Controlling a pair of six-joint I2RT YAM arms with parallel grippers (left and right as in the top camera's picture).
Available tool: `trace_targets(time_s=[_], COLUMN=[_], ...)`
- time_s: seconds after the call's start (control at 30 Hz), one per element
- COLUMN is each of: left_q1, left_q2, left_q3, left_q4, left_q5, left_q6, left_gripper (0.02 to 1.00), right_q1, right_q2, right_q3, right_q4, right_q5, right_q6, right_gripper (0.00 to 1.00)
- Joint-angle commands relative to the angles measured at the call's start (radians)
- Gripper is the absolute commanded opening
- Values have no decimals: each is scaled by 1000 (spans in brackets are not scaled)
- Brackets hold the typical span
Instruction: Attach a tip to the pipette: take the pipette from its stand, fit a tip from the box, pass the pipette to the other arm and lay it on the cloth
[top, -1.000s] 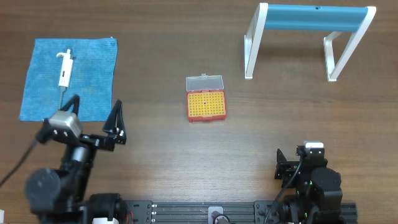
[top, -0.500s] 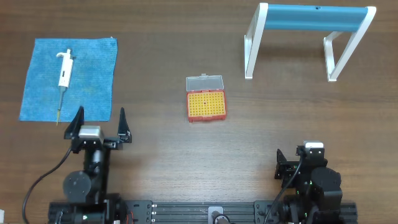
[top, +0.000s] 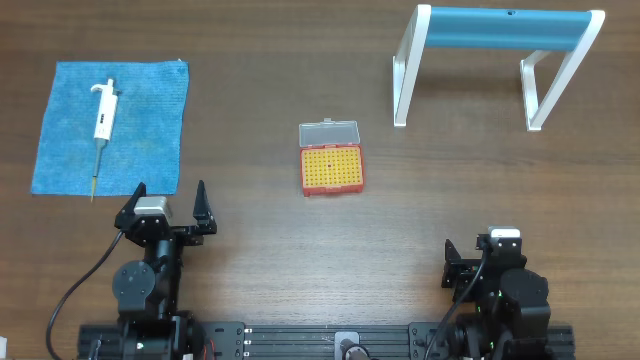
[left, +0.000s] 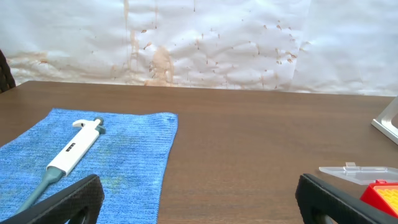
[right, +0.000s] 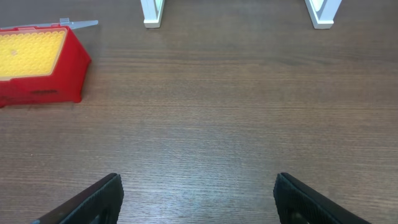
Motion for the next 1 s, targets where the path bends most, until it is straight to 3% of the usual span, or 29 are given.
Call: trace_targets(time_s=[0.03, 0.57, 0.67, 0.77, 0.8, 0.87, 1.0], left_q1=[-2, -2, -2, -2, -2, -2, -2], left_q2=[-10, -10, -10, -10, -10, -10, -10], left_q3=[-1, -1, -1, -1, -1, -1, -1], left_q4=[-9, -9, -9, -9, -9, -9, -9], left_q5=[-16, -15, -16, -16, -16, -16, -15], left_q6=[-12, -12, -12, -12, -12, -13, -12], left_gripper=[996, 998, 998, 996, 996, 996, 998], right_q1=[7, 6, 2, 0, 0, 0, 1], right_q2=[-2, -2, -2, -2, -2, -2, -3], right_q3=[-1, -2, -48, -192, -302, -393, -412], right_q4=[4, 16, 248, 721, 1007, 1227, 1254], right_q5=[12, 12, 24, 66, 65, 58, 42], right_q6=[-18, -17, -30, -34, -39, -36, -37], right_gripper=[787, 787, 787, 790, 787, 787, 787])
